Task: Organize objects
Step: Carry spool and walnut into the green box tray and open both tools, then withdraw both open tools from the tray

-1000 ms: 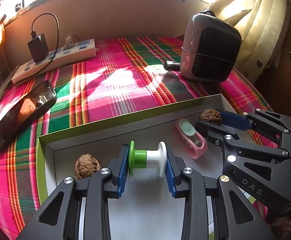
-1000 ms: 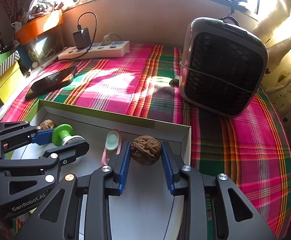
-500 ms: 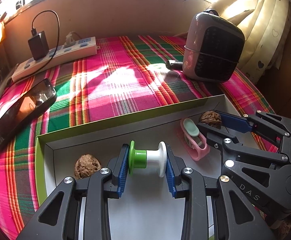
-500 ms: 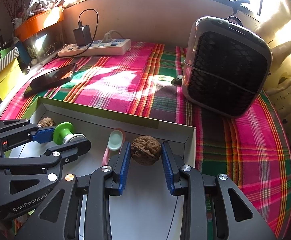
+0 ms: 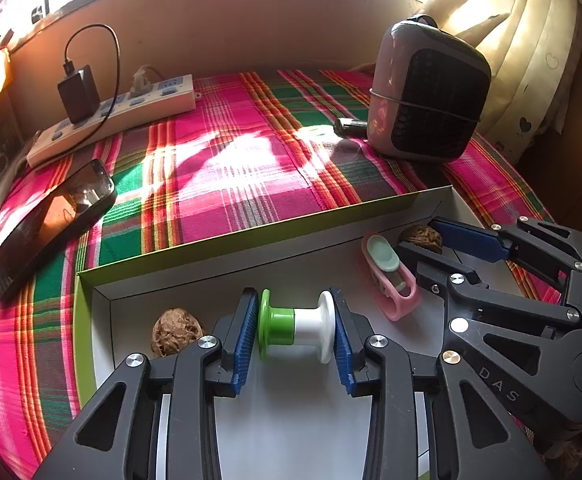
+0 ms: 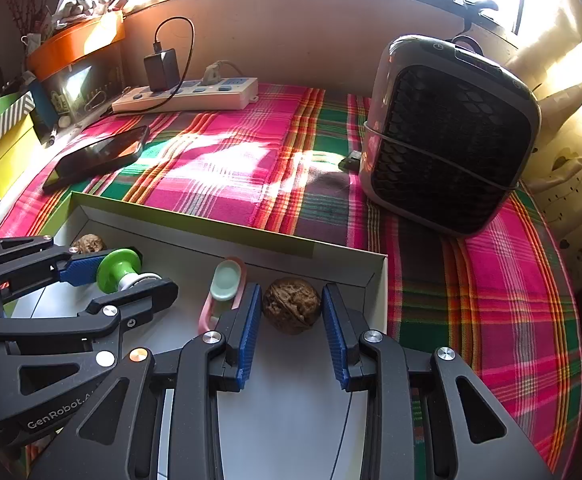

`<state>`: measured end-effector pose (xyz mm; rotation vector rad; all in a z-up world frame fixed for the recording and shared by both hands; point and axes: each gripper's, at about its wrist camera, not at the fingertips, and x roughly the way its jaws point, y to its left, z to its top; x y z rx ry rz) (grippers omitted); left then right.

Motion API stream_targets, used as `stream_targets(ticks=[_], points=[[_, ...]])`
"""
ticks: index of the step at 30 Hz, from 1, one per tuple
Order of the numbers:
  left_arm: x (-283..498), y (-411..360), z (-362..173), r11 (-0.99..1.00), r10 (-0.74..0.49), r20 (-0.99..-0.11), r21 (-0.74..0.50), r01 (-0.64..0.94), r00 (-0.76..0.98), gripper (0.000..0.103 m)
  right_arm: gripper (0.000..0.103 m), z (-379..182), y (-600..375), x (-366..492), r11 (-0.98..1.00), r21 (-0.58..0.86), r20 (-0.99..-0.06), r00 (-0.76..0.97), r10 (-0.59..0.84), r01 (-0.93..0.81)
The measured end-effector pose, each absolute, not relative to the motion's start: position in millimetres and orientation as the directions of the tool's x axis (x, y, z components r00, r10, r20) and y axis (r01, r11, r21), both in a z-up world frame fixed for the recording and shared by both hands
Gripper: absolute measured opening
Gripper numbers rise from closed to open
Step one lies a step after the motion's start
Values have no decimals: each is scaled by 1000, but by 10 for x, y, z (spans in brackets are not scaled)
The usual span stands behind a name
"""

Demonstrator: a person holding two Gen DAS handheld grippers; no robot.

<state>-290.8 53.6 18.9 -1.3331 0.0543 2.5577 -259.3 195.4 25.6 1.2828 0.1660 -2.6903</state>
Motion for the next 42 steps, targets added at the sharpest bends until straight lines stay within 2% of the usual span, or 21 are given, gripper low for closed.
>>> stream_targets(ticks=[5, 10, 14, 27, 42], points=[[-2901, 524, 189, -970, 195, -814, -77, -231, -547, 38, 40, 288, 1965, -2568, -983, -28, -773, -628, -92, 179], [-2841, 516, 205, -970, 185, -812, -62, -233, -554, 39, 41, 303, 1960, -2544, -984, -27, -770, -631, -92, 176], [-2779, 519, 263, -970, 184, -802, -55, -237, -568, 39, 46, 340, 1965, -2506, -985, -26, -763, -640, -92, 173], [-2599, 446, 366, -971, 197, -790, -77, -225, -580, 40, 47, 454, 1980, -2309, -986, -5, -742, -662, -108, 167], [-2239, 330, 539, -981, 156, -740, -38, -191, -655, 40, 48, 562, 1930, -2008, -988, 6, -719, -685, -114, 157]])
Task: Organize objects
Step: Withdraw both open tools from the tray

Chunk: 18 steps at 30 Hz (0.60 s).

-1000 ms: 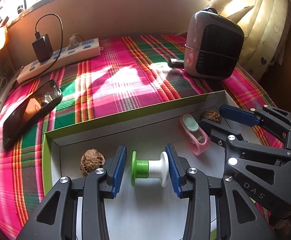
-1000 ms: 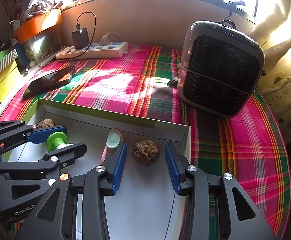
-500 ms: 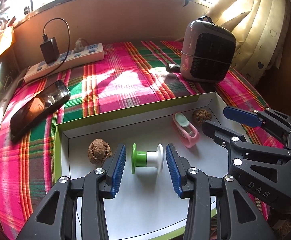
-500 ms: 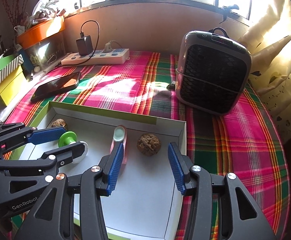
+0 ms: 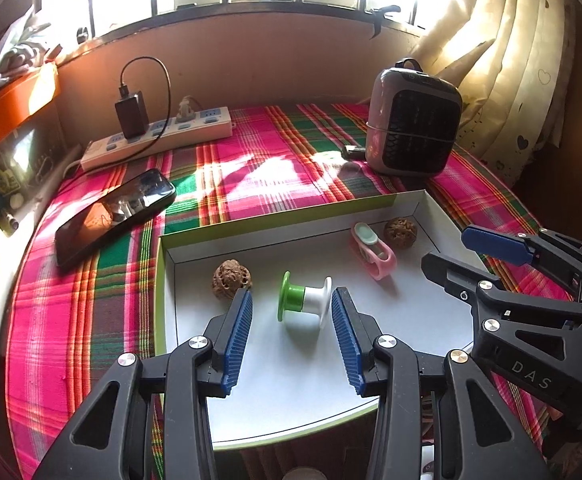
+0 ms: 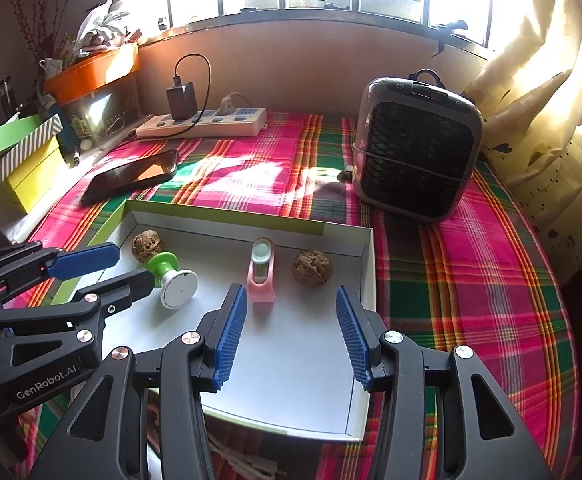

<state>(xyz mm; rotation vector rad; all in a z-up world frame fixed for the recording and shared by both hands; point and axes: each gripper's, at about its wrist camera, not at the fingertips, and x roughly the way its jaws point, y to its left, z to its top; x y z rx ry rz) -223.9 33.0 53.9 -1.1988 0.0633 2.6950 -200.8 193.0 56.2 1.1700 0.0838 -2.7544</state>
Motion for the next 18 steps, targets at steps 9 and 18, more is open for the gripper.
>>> stream_targets(ticks=[9, 18], points=[[-1987, 250, 583, -981, 157, -723, -38, -188, -673, 40, 48, 575, 1912, -1770, -988, 17, -711, -694, -118, 152], [-1696, 55, 582, -981, 180, -712, -82, -175, -679, 40, 48, 581, 1867, -1441, -986, 21, -700, -702, -131, 164]])
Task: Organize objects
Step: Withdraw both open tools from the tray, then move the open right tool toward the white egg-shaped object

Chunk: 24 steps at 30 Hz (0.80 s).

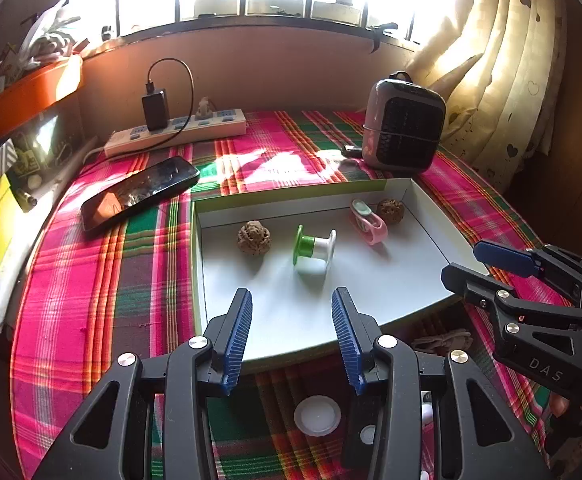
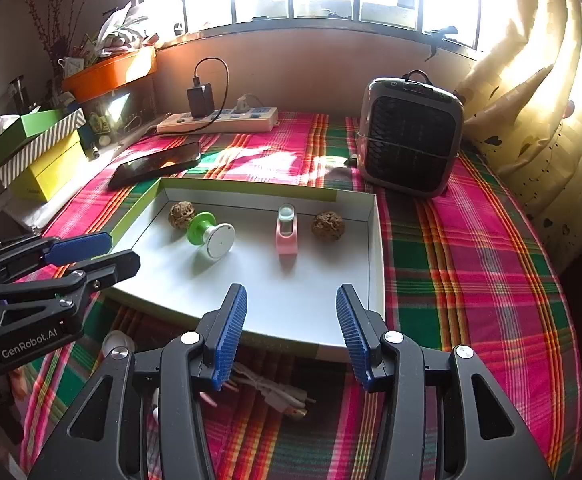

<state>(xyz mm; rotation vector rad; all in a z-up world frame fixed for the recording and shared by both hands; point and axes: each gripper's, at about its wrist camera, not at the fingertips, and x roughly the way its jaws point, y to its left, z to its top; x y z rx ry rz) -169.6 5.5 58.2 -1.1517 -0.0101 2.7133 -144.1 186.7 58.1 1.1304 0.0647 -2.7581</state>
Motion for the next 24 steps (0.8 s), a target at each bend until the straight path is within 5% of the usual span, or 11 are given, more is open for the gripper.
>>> stream_targets(ticks=[24], points=[[-1082, -331, 273, -970, 242, -739, -182, -159, -629, 42, 48, 352, 1400, -625, -937, 109, -707, -636, -308, 333]])
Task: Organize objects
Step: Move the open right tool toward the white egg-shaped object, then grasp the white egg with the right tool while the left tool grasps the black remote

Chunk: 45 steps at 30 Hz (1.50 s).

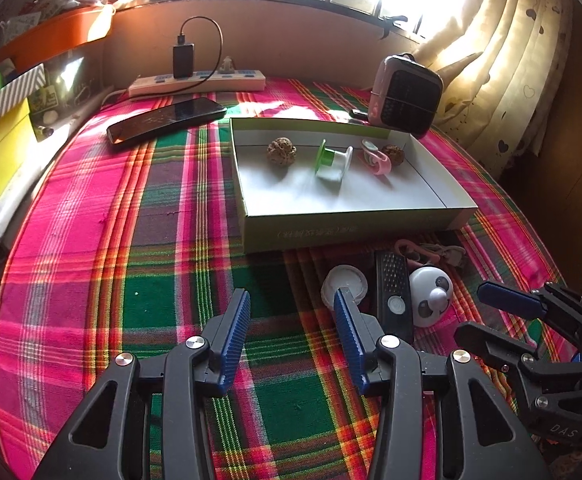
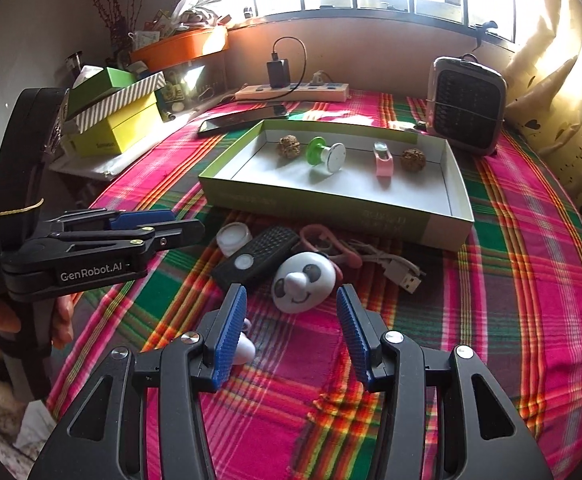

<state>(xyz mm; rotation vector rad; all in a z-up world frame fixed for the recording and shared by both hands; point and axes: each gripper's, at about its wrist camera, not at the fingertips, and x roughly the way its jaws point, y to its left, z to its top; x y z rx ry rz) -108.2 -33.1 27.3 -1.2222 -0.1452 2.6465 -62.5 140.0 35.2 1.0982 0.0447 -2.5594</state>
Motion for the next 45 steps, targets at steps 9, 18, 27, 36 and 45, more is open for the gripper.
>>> stream_targets(ticks=[9, 18, 27, 36, 45], points=[[-1002, -398, 212, -969, 248, -745, -194, -154, -619, 42, 48, 226, 1195, -586, -923, 108, -735, -595, -324, 370], [-1002, -433, 142, -964, 265, -755, -218, -153, -599, 42, 48, 111, 1091, -569, -926, 60, -763, -581, -284, 373], [-1002, -387, 148, -958, 287, -754, -227, -176, -591, 42, 45, 88, 1102, -545, -934, 22, -765, -596, -245, 356], [-1011, -278, 177, -946, 323, -750, -246, -211, -577, 42, 26, 95, 1199, -543, -940, 14, -757, -611, -232, 340], [-1014, -136, 226, -932, 359, -743, -255, -258, -564, 42, 26, 100, 1349, -542, -951, 8, -753, -624, -209, 308]])
